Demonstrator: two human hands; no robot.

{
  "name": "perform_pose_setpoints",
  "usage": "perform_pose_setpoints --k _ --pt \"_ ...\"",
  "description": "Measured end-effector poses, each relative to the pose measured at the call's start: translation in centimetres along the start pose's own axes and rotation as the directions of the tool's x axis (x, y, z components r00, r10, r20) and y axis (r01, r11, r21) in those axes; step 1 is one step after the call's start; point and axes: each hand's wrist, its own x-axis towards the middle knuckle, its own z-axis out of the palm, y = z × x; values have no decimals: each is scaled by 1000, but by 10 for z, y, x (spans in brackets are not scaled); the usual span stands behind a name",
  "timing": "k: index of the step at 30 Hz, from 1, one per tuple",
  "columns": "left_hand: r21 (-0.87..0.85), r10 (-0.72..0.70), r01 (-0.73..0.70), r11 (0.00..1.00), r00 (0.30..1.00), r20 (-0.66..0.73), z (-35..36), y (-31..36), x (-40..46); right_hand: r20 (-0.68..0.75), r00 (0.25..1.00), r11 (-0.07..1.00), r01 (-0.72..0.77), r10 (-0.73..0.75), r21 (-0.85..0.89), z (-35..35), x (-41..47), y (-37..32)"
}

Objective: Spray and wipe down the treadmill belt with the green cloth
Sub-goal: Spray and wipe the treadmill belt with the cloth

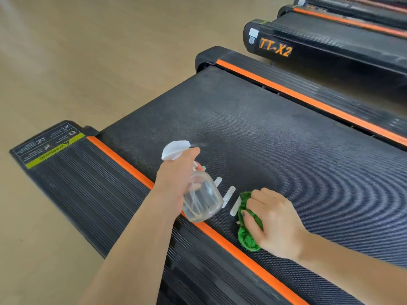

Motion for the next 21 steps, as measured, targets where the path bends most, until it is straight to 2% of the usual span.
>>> perform_pose_setpoints --k 6,11,13,15,17,19,21 --pt "-2 46 -47 999 980 -193 -5 7 -3 15 998 998 54 -54 16 -2 18 2" --pt "-69 181 -218 973 918 -352 -23 18 1 62 987 989 148 -146 -27 43 119 2" --pt "-102 213 -272 957 895 -392 -31 20 4 47 997 996 67 -65 -55 67 178 12" --pt "-113 219 -283 952 893 -393 -35 20 5 25 991 989 -129 131 -77 82 230 26" --pt "-114 230 -286 951 907 -353 -33 20 1 6 951 944 -304 308 -129 92 257 37" --pt "-117 238 -289 950 914 -329 -36 20 0 10 938 930 -341 345 -137 89 256 29" --pt "-119 231 -279 953 922 -312 -38 22 -1 44 959 959 -277 280 -64 77 221 12"
